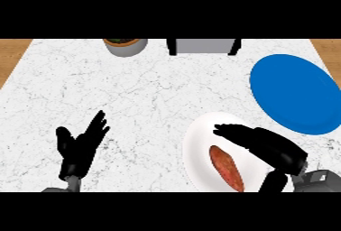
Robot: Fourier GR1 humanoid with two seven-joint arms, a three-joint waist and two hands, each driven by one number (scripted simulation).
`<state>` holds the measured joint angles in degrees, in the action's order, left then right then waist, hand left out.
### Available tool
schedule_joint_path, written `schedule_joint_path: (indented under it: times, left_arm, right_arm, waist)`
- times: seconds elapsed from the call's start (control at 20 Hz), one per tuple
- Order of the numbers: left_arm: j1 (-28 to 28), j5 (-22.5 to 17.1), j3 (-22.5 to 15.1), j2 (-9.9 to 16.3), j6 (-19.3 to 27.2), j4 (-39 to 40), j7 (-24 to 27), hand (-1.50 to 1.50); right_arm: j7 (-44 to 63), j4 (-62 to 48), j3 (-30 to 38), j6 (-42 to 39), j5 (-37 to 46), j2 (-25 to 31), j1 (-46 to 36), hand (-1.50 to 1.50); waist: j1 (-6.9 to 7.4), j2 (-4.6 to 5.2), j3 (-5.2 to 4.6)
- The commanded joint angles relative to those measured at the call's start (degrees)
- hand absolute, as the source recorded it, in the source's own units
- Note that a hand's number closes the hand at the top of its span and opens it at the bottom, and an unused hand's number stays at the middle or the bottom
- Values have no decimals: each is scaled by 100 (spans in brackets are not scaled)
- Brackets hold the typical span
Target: Pick the sweet potato from the plate and place it in the plate
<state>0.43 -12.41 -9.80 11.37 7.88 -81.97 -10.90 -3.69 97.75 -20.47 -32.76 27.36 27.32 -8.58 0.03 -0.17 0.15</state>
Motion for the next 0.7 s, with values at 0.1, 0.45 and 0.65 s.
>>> schedule_joint_path:
  times: [0.1,0.45,0.65]
  left_arm:
    - [443,-98,155,225,-356,-457,-210,0]
    - [114,281,206,-272,-198,39,10,0]
    - [-2,312,300,-266,-342,131,-153,0]
  right_arm:
    - [210,444,-75,135,696,-128,323,-150]
    - [-163,-679,14,241,1465,-646,-150,-150]
    - [-297,-624,-190,366,1799,-758,219,-150]
  waist:
    - [8,6,-15]
    - [13,17,-15]
    - [-2,16,-15]
